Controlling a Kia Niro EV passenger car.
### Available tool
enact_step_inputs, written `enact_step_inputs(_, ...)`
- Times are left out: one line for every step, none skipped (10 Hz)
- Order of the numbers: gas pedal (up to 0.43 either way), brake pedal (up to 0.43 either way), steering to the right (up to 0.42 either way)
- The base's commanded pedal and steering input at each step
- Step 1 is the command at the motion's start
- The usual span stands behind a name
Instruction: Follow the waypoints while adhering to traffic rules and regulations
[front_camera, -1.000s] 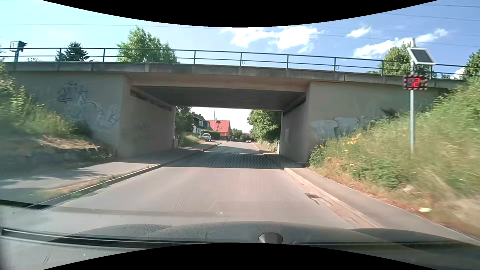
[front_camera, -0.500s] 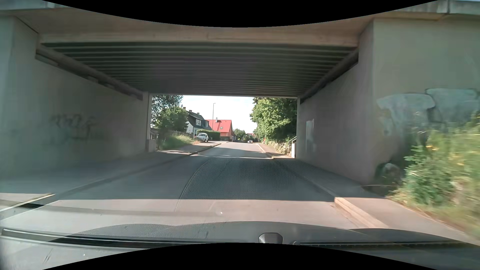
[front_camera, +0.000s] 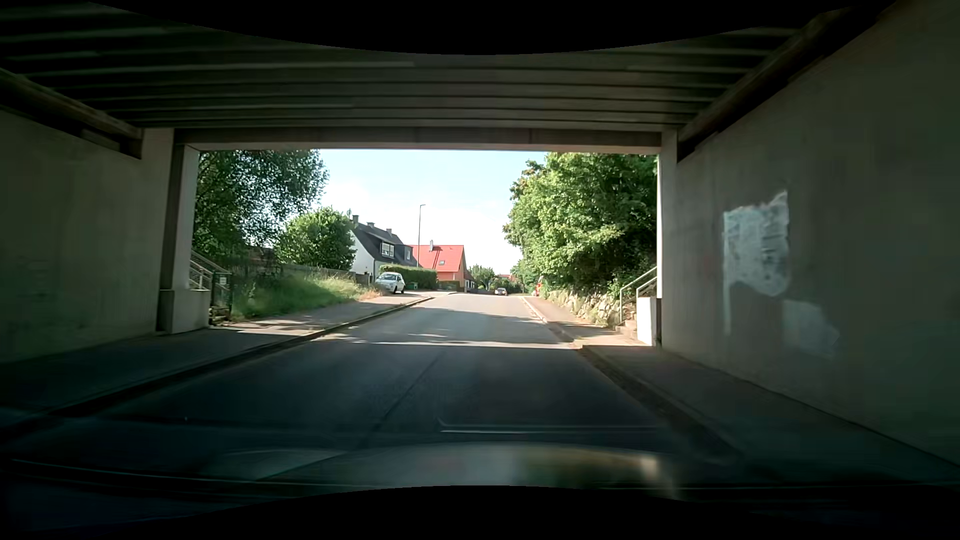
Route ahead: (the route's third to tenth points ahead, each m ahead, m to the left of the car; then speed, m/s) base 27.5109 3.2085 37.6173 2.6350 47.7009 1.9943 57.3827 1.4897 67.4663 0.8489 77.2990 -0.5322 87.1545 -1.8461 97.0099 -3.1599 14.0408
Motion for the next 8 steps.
enact_step_inputs(0.079,0.006,-0.004)
enact_step_inputs(0.079,0.006,-0.004)
enact_step_inputs(0.079,0.006,-0.004)
enact_step_inputs(0.079,0.006,-0.004)
enact_step_inputs(0.079,0.006,-0.005)
enact_step_inputs(0.079,0.006,-0.005)
enact_step_inputs(0.079,0.006,-0.005)
enact_step_inputs(0.079,0.006,-0.005)
